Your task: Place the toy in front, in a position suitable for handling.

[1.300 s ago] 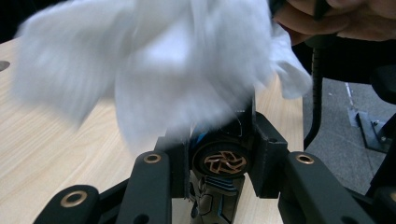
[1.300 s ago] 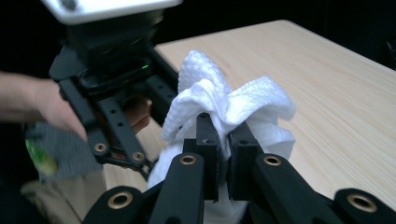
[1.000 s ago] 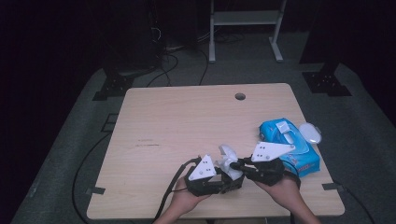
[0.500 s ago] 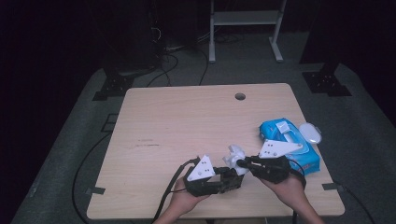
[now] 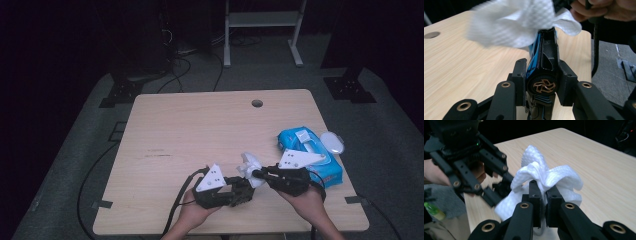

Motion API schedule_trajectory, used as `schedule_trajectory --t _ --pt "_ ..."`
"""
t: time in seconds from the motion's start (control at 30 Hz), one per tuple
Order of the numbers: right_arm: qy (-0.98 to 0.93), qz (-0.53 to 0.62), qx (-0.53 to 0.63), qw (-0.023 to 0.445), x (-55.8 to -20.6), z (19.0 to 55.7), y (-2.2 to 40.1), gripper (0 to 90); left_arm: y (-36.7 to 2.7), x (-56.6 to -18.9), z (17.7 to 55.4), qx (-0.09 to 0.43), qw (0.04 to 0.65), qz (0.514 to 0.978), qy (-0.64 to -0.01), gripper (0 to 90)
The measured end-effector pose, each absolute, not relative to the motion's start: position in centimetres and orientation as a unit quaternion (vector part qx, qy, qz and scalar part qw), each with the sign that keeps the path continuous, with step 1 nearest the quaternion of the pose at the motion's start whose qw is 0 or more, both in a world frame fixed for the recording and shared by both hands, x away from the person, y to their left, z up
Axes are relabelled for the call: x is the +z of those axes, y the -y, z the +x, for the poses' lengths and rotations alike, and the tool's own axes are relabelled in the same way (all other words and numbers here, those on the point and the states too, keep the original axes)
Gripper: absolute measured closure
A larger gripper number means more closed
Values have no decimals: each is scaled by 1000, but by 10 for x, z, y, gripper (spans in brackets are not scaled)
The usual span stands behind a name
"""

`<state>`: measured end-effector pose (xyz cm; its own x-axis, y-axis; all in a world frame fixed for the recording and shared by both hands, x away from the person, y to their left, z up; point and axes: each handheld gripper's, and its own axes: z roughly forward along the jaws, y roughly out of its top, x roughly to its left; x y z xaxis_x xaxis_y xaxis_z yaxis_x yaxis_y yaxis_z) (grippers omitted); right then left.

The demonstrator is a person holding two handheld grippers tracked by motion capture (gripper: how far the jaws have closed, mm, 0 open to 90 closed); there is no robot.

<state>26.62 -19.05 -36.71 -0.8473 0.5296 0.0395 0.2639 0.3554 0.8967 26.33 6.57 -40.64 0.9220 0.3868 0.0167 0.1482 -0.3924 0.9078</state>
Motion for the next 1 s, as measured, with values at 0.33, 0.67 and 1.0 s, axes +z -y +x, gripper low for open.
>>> schedule_trajectory --t 0.33,0.67,1.0 --pt "-804 246 524 138 -373 279 174 845 -93 -398 272 178 477 838 -193 655" --pt "-784 281 539 125 -387 289 192 844 -81 -400 279 230 441 846 -192 655" --pt "-779 302 539 106 -401 287 206 843 -61 -405 279 210 465 838 -194 652"
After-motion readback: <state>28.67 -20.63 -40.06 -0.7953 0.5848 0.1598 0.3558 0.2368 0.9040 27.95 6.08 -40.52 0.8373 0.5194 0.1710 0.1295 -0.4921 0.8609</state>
